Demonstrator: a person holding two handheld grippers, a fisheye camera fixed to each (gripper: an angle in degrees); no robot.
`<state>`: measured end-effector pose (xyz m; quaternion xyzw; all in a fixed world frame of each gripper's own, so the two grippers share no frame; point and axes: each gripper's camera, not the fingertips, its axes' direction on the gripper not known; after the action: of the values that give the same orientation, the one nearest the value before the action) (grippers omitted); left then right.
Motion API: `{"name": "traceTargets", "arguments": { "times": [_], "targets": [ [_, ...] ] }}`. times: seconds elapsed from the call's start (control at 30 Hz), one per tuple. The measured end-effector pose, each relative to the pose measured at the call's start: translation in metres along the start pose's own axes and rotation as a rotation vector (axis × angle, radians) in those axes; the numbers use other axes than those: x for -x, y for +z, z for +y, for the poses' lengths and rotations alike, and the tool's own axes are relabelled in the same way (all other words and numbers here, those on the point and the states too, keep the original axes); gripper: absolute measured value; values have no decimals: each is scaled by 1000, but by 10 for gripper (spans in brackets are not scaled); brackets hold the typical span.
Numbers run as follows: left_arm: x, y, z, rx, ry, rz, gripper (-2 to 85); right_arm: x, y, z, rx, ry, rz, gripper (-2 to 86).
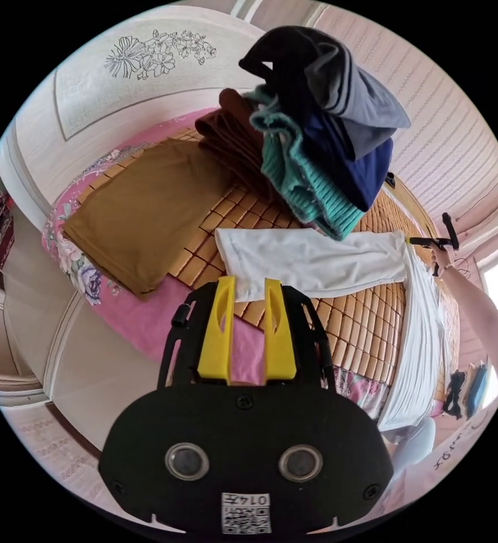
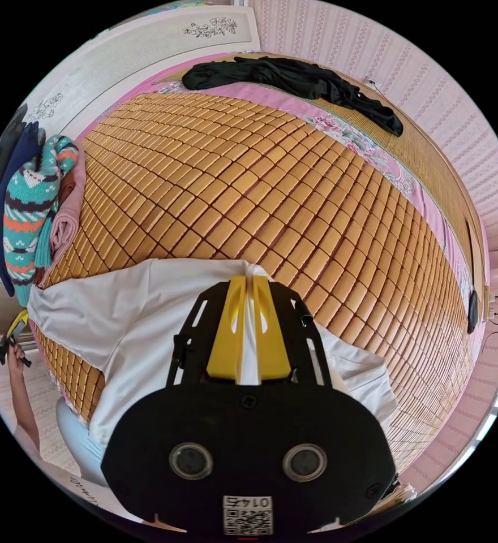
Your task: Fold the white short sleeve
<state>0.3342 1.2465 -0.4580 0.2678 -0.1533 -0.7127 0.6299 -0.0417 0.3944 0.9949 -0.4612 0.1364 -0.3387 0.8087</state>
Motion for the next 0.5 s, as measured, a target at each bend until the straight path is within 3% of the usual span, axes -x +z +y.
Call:
{"name": "traceTargets", "arguments": {
  "times": [0.07,0.23,0.5],
  "targets": [
    [1,3,1,-17,26,-11,4,2,0,4,-2,-1,7,-1],
    [14,-12,20,-7,26,-15,-7,12,1,12,-28,-30,26,1],
    [33,-6,33,-29,-46,26,52,6,-8,37,-77,11,-42,30]
  ]
}}
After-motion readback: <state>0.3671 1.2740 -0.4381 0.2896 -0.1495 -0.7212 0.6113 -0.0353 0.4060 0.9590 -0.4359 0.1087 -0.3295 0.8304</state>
